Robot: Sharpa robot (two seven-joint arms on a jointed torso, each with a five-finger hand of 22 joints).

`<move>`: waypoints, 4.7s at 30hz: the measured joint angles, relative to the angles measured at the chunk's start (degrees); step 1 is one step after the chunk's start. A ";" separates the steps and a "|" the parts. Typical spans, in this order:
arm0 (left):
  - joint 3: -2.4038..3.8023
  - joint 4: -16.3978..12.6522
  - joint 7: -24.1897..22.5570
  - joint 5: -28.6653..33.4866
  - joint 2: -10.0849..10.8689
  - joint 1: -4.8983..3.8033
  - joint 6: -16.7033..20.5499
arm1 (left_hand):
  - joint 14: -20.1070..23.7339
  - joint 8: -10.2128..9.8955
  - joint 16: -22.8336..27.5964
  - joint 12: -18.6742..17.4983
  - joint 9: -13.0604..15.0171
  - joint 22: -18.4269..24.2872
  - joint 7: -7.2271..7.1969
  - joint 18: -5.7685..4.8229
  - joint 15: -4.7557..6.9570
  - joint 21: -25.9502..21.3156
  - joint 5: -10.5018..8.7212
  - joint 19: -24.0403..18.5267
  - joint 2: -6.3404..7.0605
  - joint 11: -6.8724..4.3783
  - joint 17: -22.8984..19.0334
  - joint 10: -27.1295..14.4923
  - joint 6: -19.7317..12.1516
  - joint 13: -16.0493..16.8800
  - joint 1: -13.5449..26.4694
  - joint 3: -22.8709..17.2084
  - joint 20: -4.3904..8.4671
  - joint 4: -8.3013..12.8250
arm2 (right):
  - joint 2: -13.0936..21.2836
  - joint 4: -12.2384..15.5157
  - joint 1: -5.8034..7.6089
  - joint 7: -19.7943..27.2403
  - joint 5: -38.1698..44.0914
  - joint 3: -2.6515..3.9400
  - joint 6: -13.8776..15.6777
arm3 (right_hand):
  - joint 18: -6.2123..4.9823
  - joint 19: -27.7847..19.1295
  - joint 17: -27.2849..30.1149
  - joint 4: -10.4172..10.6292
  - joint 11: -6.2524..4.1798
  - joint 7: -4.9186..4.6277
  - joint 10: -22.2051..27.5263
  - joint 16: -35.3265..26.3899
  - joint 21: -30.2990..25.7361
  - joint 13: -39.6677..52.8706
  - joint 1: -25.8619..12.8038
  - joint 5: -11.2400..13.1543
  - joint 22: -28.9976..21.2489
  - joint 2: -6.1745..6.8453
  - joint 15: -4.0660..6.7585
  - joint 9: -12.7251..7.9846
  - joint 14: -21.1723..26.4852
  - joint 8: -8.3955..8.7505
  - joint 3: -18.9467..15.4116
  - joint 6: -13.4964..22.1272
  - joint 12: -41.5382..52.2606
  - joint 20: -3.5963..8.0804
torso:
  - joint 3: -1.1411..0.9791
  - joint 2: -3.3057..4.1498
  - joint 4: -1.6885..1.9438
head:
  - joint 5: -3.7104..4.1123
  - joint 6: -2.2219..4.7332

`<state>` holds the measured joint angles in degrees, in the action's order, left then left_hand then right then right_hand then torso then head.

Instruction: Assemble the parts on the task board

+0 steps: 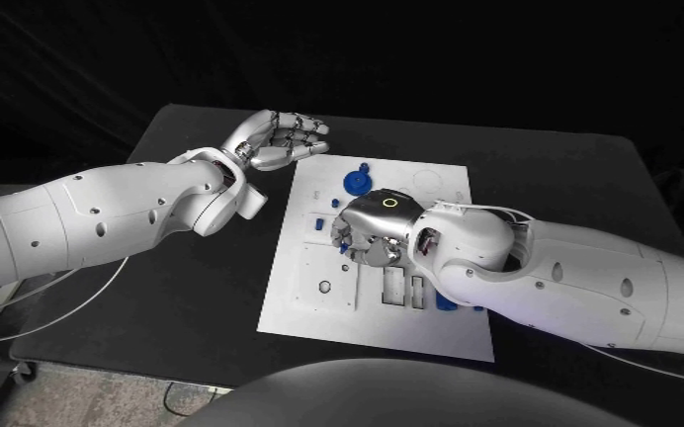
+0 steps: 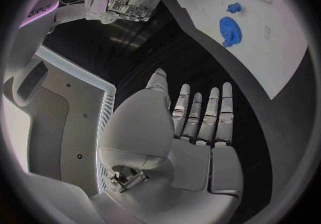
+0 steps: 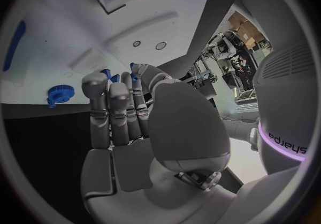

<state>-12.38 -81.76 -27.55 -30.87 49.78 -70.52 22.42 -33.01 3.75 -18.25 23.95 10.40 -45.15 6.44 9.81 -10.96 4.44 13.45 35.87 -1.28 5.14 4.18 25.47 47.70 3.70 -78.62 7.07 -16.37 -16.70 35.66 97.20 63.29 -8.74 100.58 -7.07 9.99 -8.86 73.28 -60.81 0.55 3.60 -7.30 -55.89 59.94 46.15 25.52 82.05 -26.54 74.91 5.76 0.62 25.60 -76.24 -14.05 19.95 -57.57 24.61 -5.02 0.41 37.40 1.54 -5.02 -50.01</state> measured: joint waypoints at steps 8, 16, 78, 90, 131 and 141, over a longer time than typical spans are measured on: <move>-0.02 -0.04 0.23 0.00 0.03 0.00 -0.04 | 0.00 0.00 0.00 0.00 -0.07 0.06 0.00 0.00 0.00 0.00 0.36 0.00 -0.23 0.00 -0.06 0.00 0.00 -0.02 -0.24 0.02 0.00 -0.02 | -0.92 -0.67 -0.98 0.51 1.00 0.01 -0.28 | 0.00 0.00 0.16 -0.46 0.01 0.00 0.00 0.00 0.00 -0.09 0.23 -0.03 -0.01 0.23 0.00 -0.09 0.00 0.32 0.15 0.00 -0.01 0.00 | -0.01 -0.02 -0.13 | -0.36 0.00; -0.02 -0.02 0.45 0.00 -0.03 0.00 -0.19 | 0.00 0.00 0.00 0.00 -0.10 0.15 0.00 0.00 0.00 0.00 0.36 0.00 -0.25 0.00 -0.05 0.00 0.00 -0.02 -0.26 0.02 0.00 -0.02 | -0.80 -0.62 -1.30 0.80 1.60 0.01 -0.80 | 0.00 0.00 0.34 -0.55 0.17 0.00 -0.16 0.00 0.00 -0.10 0.22 -0.31 0.04 0.23 0.00 -0.12 0.00 0.33 0.24 0.00 -0.01 0.00 | -0.01 -0.02 -0.20 | -0.27 0.00; -0.04 0.82 2.08 0.01 -0.61 0.27 -2.10 | -0.62 0.00 -0.43 0.25 -0.43 0.64 0.20 0.00 -0.20 0.00 0.85 0.40 -1.20 0.21 -0.14 -0.21 -0.20 0.00 -1.21 0.65 0.00 -0.02 | -0.10 -0.89 -2.61 1.11 1.96 0.01 -2.88 | 0.00 -1.16 1.92 -1.19 0.48 -0.45 0.16 -1.44 -2.32 -0.08 0.45 1.00 0.00 0.44 -0.41 -1.35 1.26 3.03 0.56 2.12 0.23 -0.30 | 0.03 -0.05 -0.14 | -0.32 0.00; -0.04 0.92 2.23 0.01 -0.69 0.31 -2.26 | -0.62 0.00 -0.43 0.25 -0.49 0.71 0.20 0.00 -0.19 0.00 0.85 0.40 -1.43 0.20 -0.18 -0.21 -0.20 0.01 -1.44 0.81 0.00 0.14 | -0.04 -1.06 -2.63 1.44 1.90 0.00 -3.11 | 0.00 -4.33 5.56 1.16 2.60 2.08 11.81 -4.87 -10.11 -1.00 -2.37 15.84 -0.82 2.14 -1.22 -6.31 4.96 10.09 -2.39 12.21 -2.53 -1.43 | 0.04 -0.07 -0.11 | -0.41 0.00; -0.06 1.43 2.47 0.10 -0.19 0.86 -2.82 | -1.45 0.00 -1.05 0.90 -0.94 1.55 0.20 -0.01 -0.60 0.22 3.70 1.22 -2.93 0.51 -0.24 0.11 -0.20 0.01 -3.55 1.84 0.00 0.21 | 16.06 2.97 5.32 -7.91 -4.91 0.56 -9.22 | 0.00 -1.53 6.97 10.55 3.84 2.19 20.02 -2.75 -13.44 -4.08 1.58 9.78 -0.81 3.07 -2.45 -9.45 4.69 8.30 -12.11 6.37 1.83 -2.55 | -0.03 -0.15 -0.10 | 0.90 0.00; -0.06 1.62 2.67 0.13 -0.26 1.01 -3.00 | -1.45 0.00 -1.27 1.14 -1.01 1.61 0.19 -0.01 -0.60 0.22 3.69 1.22 -2.93 0.73 -0.24 -0.11 -0.20 0.01 -4.01 1.84 0.00 0.21 | 14.67 0.92 3.80 -6.36 -5.99 0.53 -7.80 | 0.00 0.52 5.53 9.40 2.90 0.42 14.01 -0.53 -10.06 -4.74 2.71 8.19 0.04 1.94 -2.23 -9.83 2.85 8.97 -10.95 7.70 3.93 -2.34 | 0.00 -0.04 -0.13 | 1.02 0.00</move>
<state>-12.44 -80.14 -24.88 -30.74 49.53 -69.51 19.41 -34.46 3.75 -19.52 25.09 9.39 -43.54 6.64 9.80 -11.56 4.66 17.14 37.09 -4.21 5.87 3.94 25.36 47.50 3.71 -82.62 8.91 -16.37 -16.49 50.33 98.12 67.09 -15.10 94.58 -6.54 2.19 -8.86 73.81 -55.28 9.95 6.50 -6.88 -41.88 59.41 36.09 20.78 84.76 -18.35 74.95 7.70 -1.62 15.78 -73.39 -5.08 9.00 -49.87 28.54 -7.37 0.41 37.35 1.41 -3.99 -50.01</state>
